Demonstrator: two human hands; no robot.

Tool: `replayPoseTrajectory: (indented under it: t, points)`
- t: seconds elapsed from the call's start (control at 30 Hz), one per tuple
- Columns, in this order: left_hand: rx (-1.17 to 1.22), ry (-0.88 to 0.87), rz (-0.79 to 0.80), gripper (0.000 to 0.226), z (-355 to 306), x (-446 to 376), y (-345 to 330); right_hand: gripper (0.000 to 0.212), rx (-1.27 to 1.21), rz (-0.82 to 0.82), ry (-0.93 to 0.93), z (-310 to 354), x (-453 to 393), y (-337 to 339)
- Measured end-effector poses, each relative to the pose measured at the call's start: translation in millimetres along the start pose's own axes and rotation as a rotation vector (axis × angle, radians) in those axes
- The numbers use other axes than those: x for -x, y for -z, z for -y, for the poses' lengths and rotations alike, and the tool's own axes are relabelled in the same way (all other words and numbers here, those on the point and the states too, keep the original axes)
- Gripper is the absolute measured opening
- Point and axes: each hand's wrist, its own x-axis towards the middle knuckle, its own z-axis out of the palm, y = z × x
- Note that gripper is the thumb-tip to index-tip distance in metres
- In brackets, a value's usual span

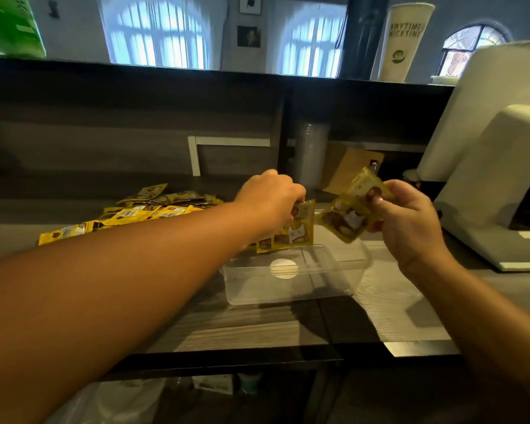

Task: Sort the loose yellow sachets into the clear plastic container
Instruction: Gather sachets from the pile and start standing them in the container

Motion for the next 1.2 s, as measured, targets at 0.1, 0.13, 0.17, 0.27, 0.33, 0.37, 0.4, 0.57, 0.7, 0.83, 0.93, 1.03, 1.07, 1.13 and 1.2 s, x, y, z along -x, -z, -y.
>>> replayPoseTrajectory:
  t: [0.1,0.13,0.17,0.27,0.33,0.37,0.4,0.57,0.7,0.83,0.93,1.03,1.07,1.13,1.2]
  points:
    - [-0.195,-0.062,0.013,0.041,2.5,-11.3,-11.7,0.021,0.109,0.054,-0.006,-7.2,-8.2,-1.8]
    - [-0.173,-0.044,0.027,0.046,3.3,-13.4,-14.6,0.020,0.170,0.055,-0.006,-10.4,-12.8,-3.4]
    - [-0.124,-0.020,0.037,0.050,4.2,-14.8,-17.0,0.017,0.245,0.063,0.001,-13.6,-18.2,-5.2]
    - [-0.004,0.036,0.109,0.053,7.6,-16.8,-20.1,0.009,0.559,0.171,0.095,-22.5,-34.8,-10.9]
    - [0.055,0.055,0.177,0.057,11.4,-15.6,-20.1,0.009,0.739,0.244,0.199,-25.9,-42.9,-15.4]
    - [0.071,0.051,0.202,0.060,13.7,-14.5,-20.8,0.008,0.802,0.260,0.245,-26.8,-45.7,-18.6]
    - [0.070,0.041,0.220,0.061,15.7,-13.9,-22.2,0.011,0.861,0.264,0.288,-27.3,-47.8,-21.8]
    - [0.043,0.039,0.235,0.054,18.0,-12.6,-28.7,0.033,1.150,0.325,0.343,-26.9,-55.2,-39.4]
    - [0.039,0.046,0.177,0.043,16.5,-13.7,-30.4,0.066,1.218,0.424,0.218,-32.5,-60.2,-48.7]
    - [0.049,0.056,0.152,0.050,17.3,-15.3,-33.3,0.073,1.258,0.508,0.180,-32.9,-65.7,-53.6]
    - [-0.014,0.081,0.141,0.068,18.6,-16.9,-33.9,0.069,1.267,0.549,0.147,-28.2,-68.0,-57.1]
    - [0.017,0.119,0.147,0.081,23.4,-14.2,-28.5,0.068,1.259,0.535,0.112,-21.3,-66.7,-61.9]
    - [0.035,0.122,0.134,0.082,26.4,-11.2,-24.8,0.068,1.253,0.523,0.101,-18.3,-65.8,-63.6]
    - [0.063,0.120,0.088,0.078,34.7,-2.1,-15.8,0.065,1.228,0.493,0.103,-9.9,-63.1,-68.5]
    - [0.089,0.137,0.018,0.071,46.4,12.6,-5.7,0.061,1.183,0.467,0.125,1.8,-60.1,-76.8]
